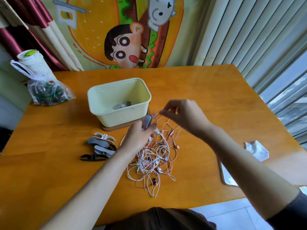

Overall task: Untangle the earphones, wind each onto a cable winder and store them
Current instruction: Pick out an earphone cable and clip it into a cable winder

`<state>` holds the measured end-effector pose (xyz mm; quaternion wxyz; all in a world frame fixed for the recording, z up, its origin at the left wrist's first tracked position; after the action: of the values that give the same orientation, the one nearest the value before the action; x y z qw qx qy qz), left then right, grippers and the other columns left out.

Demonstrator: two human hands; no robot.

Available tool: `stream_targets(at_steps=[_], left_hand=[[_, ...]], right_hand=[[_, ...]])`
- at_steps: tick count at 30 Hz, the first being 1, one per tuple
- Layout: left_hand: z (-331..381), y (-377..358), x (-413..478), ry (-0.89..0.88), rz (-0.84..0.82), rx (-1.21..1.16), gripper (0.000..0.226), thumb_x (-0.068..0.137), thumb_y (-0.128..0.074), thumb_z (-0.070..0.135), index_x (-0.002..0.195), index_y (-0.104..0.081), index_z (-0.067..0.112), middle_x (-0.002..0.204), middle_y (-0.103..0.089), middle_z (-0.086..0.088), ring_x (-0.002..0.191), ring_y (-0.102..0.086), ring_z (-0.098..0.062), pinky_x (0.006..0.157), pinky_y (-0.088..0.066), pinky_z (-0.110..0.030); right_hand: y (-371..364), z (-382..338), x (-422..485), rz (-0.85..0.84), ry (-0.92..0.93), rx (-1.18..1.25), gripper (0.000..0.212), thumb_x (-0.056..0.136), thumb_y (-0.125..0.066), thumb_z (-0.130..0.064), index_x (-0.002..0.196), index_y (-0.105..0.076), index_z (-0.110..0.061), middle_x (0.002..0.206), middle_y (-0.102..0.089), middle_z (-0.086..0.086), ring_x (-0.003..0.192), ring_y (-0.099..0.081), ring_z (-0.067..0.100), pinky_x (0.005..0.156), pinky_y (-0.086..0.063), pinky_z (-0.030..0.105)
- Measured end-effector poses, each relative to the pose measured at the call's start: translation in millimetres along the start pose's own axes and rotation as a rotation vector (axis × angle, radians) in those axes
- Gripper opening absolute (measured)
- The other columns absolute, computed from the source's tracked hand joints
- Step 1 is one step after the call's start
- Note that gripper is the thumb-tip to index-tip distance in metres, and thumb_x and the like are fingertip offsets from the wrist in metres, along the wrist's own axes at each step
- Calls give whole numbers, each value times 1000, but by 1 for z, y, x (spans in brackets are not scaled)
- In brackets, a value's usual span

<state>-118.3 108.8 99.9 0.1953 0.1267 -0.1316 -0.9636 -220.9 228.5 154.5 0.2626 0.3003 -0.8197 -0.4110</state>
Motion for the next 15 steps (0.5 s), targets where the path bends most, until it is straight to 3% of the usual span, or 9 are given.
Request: stream_targets(at_steps=[2, 6, 10, 15], left_hand=[[7, -5, 1, -20, -29, -17, 19, 95, -58, 27, 79, -58, 17, 67, -65, -6, 71, -64, -26, 75, -53, -45], [-1, 3, 0, 61, 32, -12, 21, 96, -54, 27, 82, -62, 14, 73, -65, -2, 70, -62, -17, 71, -50, -30], [-29, 26, 5, 159, 168, -2, 21, 98, -50, 17, 81, -63, 17, 71, -59, -2, 70, -56, -13, 63, -43, -23], [-69, 39, 10, 319, 273, 3, 16, 97, -52, 15, 92, -66, 10, 67, -56, -5, 63, -51, -17, 59, -41, -27]], right_hand=[[-12, -11, -2, -48, 42, 19, 11, 88, -64, -33, 80, -65, -25, 63, -52, -17, 54, -45, -3, 52, -31, 21], [-27, 4, -9, -140, -21, 150, 17, 89, -62, -33, 80, -64, -19, 58, -50, -13, 50, -43, 4, 52, -33, 22], [-42, 54, -25, -258, -247, 217, 32, 91, -58, -37, 77, -66, -9, 56, -53, -5, 54, -53, 11, 53, -40, 26], [-72, 116, -54, -381, -488, 215, 28, 92, -56, -37, 71, -63, -20, 63, -58, -1, 65, -55, 18, 60, -41, 28]])
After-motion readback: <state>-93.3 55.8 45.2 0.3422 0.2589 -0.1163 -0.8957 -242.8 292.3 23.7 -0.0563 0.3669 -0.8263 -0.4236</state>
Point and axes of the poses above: each hand's wrist, its own x-axis towards the middle knuckle, its own y-axis out of the back of the hand, z = x × y, the point moved 3 cm from there along x, towards the middle knuckle
